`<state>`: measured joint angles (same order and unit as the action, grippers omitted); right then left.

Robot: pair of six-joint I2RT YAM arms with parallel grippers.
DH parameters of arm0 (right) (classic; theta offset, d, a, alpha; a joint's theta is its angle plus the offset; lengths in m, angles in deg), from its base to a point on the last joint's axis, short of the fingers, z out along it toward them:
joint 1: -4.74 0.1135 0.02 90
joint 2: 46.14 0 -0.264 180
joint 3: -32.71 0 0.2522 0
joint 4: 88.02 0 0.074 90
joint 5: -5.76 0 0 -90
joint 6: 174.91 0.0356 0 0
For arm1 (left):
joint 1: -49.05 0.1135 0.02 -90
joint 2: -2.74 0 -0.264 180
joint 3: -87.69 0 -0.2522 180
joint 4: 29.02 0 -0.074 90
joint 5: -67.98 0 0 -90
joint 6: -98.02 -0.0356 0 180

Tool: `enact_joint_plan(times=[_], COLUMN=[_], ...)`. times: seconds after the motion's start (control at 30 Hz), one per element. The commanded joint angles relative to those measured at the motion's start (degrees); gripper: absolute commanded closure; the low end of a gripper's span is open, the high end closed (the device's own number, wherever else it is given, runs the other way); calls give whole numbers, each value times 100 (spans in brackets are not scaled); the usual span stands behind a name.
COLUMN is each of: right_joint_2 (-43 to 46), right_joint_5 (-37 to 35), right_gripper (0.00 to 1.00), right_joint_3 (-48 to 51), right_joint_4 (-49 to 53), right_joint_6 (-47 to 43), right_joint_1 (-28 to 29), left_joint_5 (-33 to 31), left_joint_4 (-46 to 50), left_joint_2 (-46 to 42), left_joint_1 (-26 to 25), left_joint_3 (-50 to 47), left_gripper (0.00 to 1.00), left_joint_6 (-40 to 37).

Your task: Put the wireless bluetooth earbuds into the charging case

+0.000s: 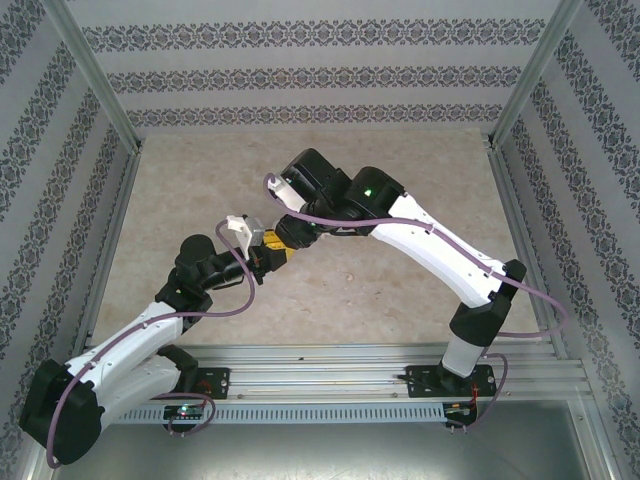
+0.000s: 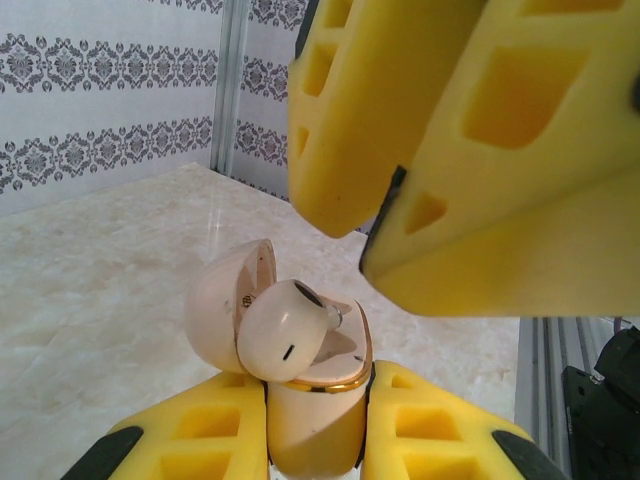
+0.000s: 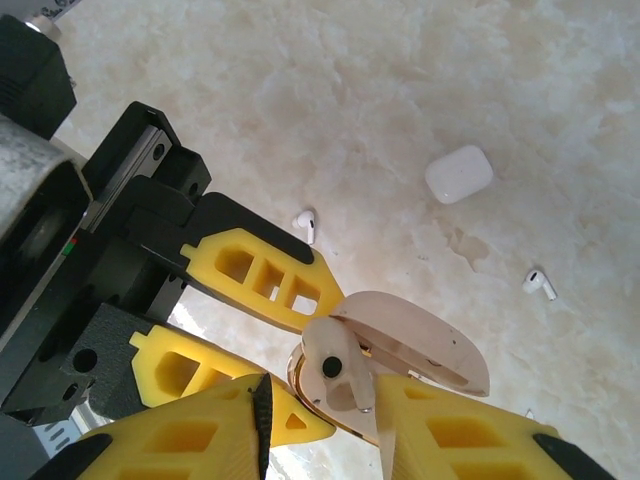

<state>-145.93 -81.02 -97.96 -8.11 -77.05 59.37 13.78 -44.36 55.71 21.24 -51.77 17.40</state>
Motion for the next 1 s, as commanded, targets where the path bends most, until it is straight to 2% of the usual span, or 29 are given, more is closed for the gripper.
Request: enact_joint_plan(times=[0.0,0.97], right_joint_2=[-109,-579], right_joint_5=[-95,63], right_gripper=[65,64], right_joint_3=[-241,-587], right_joint_4=[196,352], right_joint_6=[113,20], right_joint_1=[30,21], left_joint_5=[48,86], left_joint_4=[27,76], left_joint_2=[-86,-85], left_joint_1=[-69,-75], left_joint_3=[193,218], left_gripper=[100,100], left_joint_6=[-95,-86])
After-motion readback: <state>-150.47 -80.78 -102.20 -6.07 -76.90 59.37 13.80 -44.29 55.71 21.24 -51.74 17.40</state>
